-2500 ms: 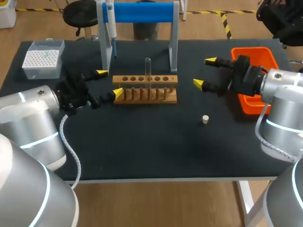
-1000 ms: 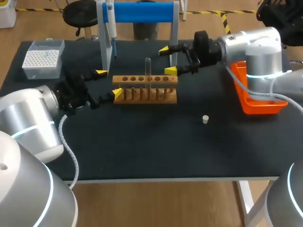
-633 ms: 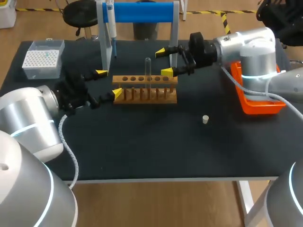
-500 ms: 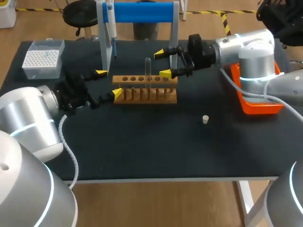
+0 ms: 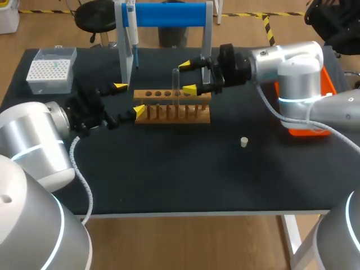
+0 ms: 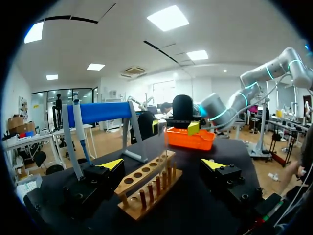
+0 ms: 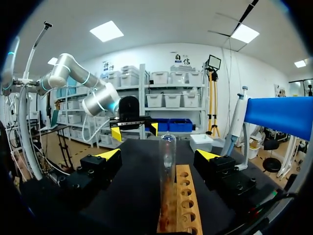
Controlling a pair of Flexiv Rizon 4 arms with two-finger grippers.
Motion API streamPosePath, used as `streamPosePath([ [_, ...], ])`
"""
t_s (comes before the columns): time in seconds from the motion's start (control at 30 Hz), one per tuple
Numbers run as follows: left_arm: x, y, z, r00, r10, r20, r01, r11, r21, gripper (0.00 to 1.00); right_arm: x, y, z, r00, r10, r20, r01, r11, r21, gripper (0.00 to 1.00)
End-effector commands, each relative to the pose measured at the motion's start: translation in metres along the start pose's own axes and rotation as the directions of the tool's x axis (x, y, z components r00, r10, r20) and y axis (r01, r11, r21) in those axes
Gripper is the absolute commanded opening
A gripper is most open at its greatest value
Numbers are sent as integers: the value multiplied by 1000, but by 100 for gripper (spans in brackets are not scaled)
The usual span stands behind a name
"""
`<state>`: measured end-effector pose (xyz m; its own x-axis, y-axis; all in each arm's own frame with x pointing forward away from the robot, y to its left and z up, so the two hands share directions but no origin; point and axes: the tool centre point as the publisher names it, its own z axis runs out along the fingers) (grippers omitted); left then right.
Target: Invert the test tube, pick up the pipette, mount the tip to pipette, aspirate from beaker and dispense into the tube, eject the tip, return the pipette, and cap with the stopper.
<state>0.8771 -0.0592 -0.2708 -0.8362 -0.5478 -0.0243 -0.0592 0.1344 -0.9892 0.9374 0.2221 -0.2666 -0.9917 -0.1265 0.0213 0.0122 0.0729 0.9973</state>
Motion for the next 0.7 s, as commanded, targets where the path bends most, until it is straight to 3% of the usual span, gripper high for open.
streamPosePath([
  [0.03, 2, 0, 0, 1000, 0, 6, 0, 1000, -1, 100, 0, -3, 5, 1000, 8, 8, -8, 1000, -1, 95],
  [0.5, 2, 0, 0, 1000, 0, 6, 0, 1000, -1, 100, -4, -9, 12, 1000, 16, 10, -16, 1000, -14, 84],
  [0.7, 2, 0, 0, 1000, 0, 6, 0, 1000, -1, 100, -6, -12, 15, 1000, 13, 11, -13, 1000, -7, 85],
])
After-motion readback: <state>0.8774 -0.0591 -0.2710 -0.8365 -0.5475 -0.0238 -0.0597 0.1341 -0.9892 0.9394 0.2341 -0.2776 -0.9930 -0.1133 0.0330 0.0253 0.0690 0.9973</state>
